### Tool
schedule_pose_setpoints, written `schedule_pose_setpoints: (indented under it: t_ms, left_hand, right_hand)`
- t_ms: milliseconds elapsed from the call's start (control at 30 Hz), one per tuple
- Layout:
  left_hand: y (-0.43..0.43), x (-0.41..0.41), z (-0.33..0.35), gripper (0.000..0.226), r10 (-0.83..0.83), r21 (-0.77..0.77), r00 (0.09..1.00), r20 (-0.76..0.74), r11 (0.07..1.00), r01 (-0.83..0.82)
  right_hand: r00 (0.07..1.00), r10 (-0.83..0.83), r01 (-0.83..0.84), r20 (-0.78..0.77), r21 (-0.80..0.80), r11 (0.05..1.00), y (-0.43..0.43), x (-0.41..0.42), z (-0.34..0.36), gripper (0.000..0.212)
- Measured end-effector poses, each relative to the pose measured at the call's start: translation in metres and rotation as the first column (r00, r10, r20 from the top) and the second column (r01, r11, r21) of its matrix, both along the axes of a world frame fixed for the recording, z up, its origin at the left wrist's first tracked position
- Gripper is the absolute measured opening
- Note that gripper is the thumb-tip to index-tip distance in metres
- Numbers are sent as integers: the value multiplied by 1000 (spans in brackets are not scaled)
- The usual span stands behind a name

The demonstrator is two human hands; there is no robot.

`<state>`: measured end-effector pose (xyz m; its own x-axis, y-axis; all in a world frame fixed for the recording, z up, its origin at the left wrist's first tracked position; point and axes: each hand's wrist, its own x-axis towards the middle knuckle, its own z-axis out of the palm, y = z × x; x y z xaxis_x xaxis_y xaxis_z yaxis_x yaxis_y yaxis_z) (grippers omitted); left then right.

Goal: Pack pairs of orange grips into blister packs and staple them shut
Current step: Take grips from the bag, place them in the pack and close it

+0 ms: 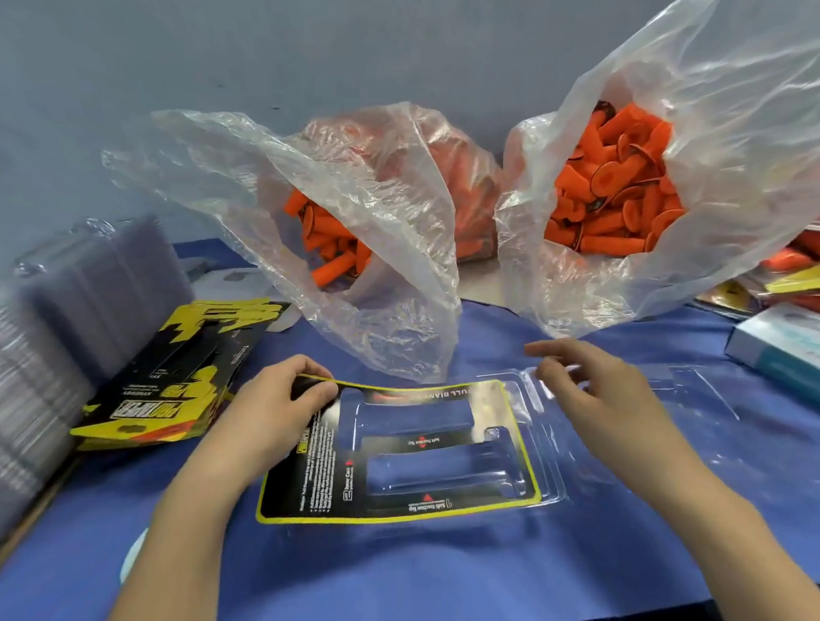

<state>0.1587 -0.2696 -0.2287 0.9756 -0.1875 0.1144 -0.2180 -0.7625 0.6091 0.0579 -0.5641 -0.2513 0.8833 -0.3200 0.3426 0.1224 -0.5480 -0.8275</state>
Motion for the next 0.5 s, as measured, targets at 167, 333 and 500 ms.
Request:
schedule_pose_setpoints:
  t_ms: [167,333,500]
  left_hand:
    - [-7,-1,-2,8,28,58,999,40,998,-30]
    - [-13,2,-7,8,4,55,999,34,998,-6]
    - [-18,2,-12,5,15,92,999,38,996,-18]
  right_hand:
    - [999,-2,-14,-43,-350,937,4,-2,-8,22]
    - [998,27,-45,-48,-402,915,6,-1,-9,20]
    - [996,25,-62,-88,-451,890,7,-1,-12,19]
